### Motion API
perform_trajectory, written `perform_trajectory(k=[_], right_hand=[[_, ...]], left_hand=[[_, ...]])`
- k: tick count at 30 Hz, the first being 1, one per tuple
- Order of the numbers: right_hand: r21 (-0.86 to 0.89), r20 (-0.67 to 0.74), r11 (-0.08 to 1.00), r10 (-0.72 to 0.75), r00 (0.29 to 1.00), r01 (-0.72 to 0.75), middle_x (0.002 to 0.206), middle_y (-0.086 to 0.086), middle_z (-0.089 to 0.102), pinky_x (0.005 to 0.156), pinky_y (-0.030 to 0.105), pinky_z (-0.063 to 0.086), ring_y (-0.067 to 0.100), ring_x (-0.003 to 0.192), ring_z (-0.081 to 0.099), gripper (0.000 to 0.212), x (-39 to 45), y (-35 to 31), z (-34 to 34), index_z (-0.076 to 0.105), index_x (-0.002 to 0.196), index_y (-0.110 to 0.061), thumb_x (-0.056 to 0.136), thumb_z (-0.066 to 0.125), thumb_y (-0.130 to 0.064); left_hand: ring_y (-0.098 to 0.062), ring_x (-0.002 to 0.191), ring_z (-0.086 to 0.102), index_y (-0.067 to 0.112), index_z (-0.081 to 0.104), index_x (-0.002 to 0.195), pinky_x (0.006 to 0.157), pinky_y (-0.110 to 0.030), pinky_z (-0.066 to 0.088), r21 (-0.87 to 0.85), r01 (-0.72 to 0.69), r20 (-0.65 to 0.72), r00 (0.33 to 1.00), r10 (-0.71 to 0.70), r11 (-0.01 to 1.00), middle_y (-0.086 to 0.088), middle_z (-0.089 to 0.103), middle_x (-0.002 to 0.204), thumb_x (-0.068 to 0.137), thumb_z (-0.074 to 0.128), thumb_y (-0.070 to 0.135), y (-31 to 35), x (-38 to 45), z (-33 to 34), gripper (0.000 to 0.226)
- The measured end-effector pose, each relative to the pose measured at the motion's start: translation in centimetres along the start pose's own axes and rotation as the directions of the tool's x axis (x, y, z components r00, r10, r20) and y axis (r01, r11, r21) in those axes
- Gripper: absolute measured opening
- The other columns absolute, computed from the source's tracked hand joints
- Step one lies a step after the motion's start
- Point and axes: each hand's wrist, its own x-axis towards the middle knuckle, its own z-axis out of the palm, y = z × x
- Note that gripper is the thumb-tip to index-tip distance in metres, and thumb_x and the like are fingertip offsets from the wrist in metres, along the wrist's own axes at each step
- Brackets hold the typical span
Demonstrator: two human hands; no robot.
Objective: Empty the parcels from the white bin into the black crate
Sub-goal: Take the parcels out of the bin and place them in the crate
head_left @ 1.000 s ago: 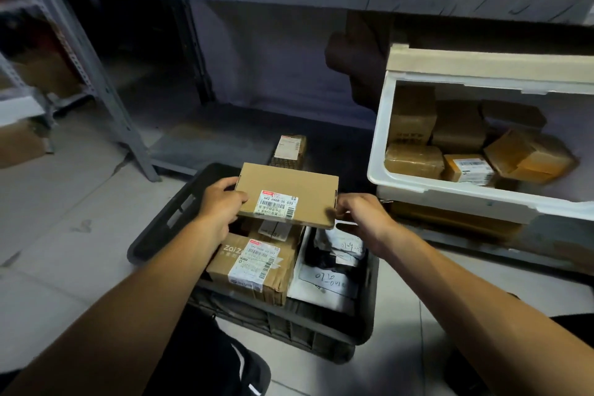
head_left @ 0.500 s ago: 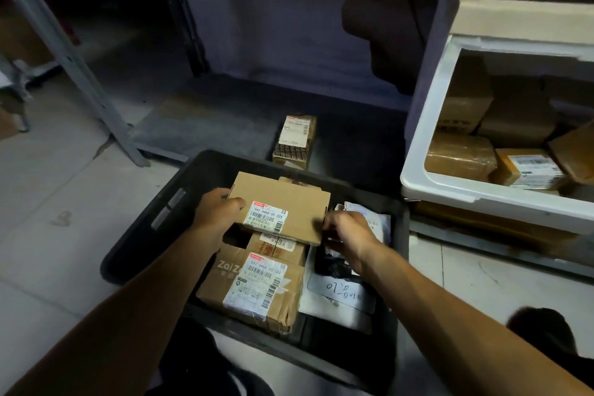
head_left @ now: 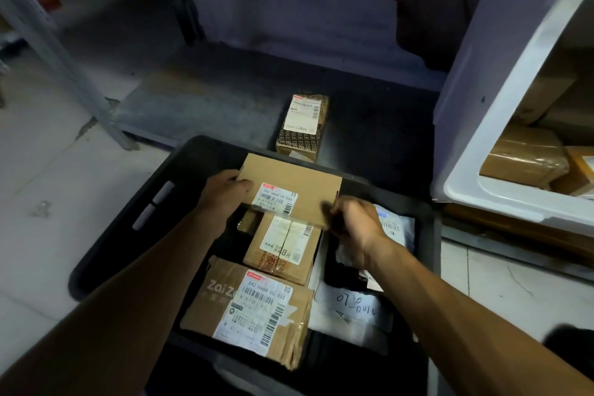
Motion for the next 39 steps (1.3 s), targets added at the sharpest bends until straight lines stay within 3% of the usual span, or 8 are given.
perform_trajectory(k=[6, 11, 17, 22, 25, 30, 34, 39], right_hand=[[0.037, -0.046, 0.999, -0.011, 0.999, 0.012, 0.086, 0.01, 0.067, 0.062, 0.029, 0.045, 0.026, 0.076, 0.061, 0.012, 0.9, -0.2, -1.0, 0.066, 0.092, -0.013, 0.088, 0.056, -0.008], [0.017, -0.032, 0.999, -0.049, 0.998, 0.049, 0.078, 0.007, 0.065, 0.061, 0.028, 0.046, 0.023, 0.072, 0.059, 0.017, 0.9, -0.4, -1.5, 0.065, 0.079, -0.014, 0.088, 0.055, -0.003], [-0.009, -0.068, 0.991, -0.13, 0.989, 0.13, 0.075, -0.003, 0.065, 0.066, 0.022, 0.048, 0.014, 0.073, 0.059, 0.025, -0.1, -1.0, -2.6, 0.063, 0.083, -0.021, 0.093, 0.054, 0.001], [-0.187, -0.072, 0.96, -0.223, 0.972, 0.206, 0.09, -0.007, 0.071, 0.095, 0.039, 0.053, 0.021, 0.097, 0.065, 0.019, -1.7, -1.5, -4.4, 0.065, 0.087, -0.026, 0.089, 0.061, -0.007], [-0.316, 0.002, 0.91, -0.281, 0.96, 0.267, 0.11, -0.006, 0.073, 0.105, 0.04, 0.049, 0.02, 0.112, 0.065, 0.027, -4.0, -1.9, -5.5, 0.067, 0.114, -0.021, 0.089, 0.064, -0.014], [-0.491, 0.084, 0.782, -0.396, 0.914, 0.384, 0.126, -0.01, 0.065, 0.106, 0.03, 0.043, 0.018, 0.125, 0.058, 0.046, -9.1, -2.8, -7.5, 0.06, 0.137, -0.02, 0.092, 0.065, -0.018], [-0.647, 0.151, 0.606, -0.493, 0.857, 0.463, 0.145, 0.001, 0.058, 0.111, 0.034, 0.042, 0.022, 0.134, 0.053, 0.055, -12.4, -3.2, -9.4, 0.053, 0.145, -0.018, 0.092, 0.065, -0.025], [-0.775, 0.173, 0.424, -0.57, 0.803, 0.469, 0.154, 0.004, 0.047, 0.114, 0.035, 0.036, 0.025, 0.141, 0.043, 0.065, -16.2, -4.0, -12.3, 0.045, 0.152, -0.021, 0.093, 0.062, -0.045]], left_hand=[[-0.01, 0.088, 0.06, 0.019, 0.062, 0.127, 0.074, -0.032, 0.05, 0.001, 0.004, 0.022, 1.0, -0.004, 1.0, 0.001, 0.067, 0.105, 0.094, 0.063, 0.021, -0.1, 1.0, 1.3, 0.032], [-0.01, 0.091, 0.053, 0.017, 0.051, 0.142, 0.064, -0.024, 0.037, 0.014, 0.002, -0.015, 1.0, -0.002, 1.0, -0.002, 0.06, 0.125, 0.095, 0.063, 0.021, -0.2, 0.8, 1.7, 0.049], [-0.02, 0.12, 0.051, 0.02, 0.045, 0.148, 0.09, -0.034, 0.037, 0.057, -0.01, -0.05, 0.999, 0.012, 0.998, -0.005, 0.051, 0.145, 0.094, 0.066, 0.024, 0.3, -0.1, 0.5, 0.059], [-0.026, 0.134, 0.048, 0.023, 0.047, 0.148, 0.102, -0.039, 0.038, 0.112, -0.054, -0.053, 0.997, 0.06, 0.992, -0.006, 0.05, 0.148, 0.094, 0.066, 0.027, 1.2, -2.2, -1.0, 0.058], [-0.027, 0.136, 0.047, 0.024, 0.045, 0.149, 0.105, -0.042, 0.038, 0.235, -0.116, -0.033, 0.991, 0.127, 0.965, -0.006, 0.049, 0.15, 0.094, 0.064, 0.027, 2.1, -4.3, -1.7, 0.058], [-0.03, 0.134, 0.048, 0.021, 0.038, 0.152, 0.105, -0.044, 0.041, 0.527, -0.267, 0.099, 0.962, 0.254, 0.807, -0.01, 0.052, 0.146, 0.095, 0.064, 0.028, 3.7, -8.9, -2.0, 0.063], [-0.03, 0.154, 0.01, 0.021, 0.023, 0.158, 0.122, -0.054, 0.016, 0.74, -0.368, 0.212, 0.922, 0.323, 0.563, -0.006, 0.02, 0.166, 0.094, 0.066, 0.037, 4.4, -12.4, -1.4, 0.079], [-0.032, 0.155, 0.001, 0.026, 0.013, 0.16, 0.122, -0.056, 0.011, 0.798, -0.429, 0.278, 0.885, 0.373, 0.422, -0.006, 0.007, 0.169, 0.093, 0.062, 0.046, 6.0, -16.5, -0.6, 0.086]])
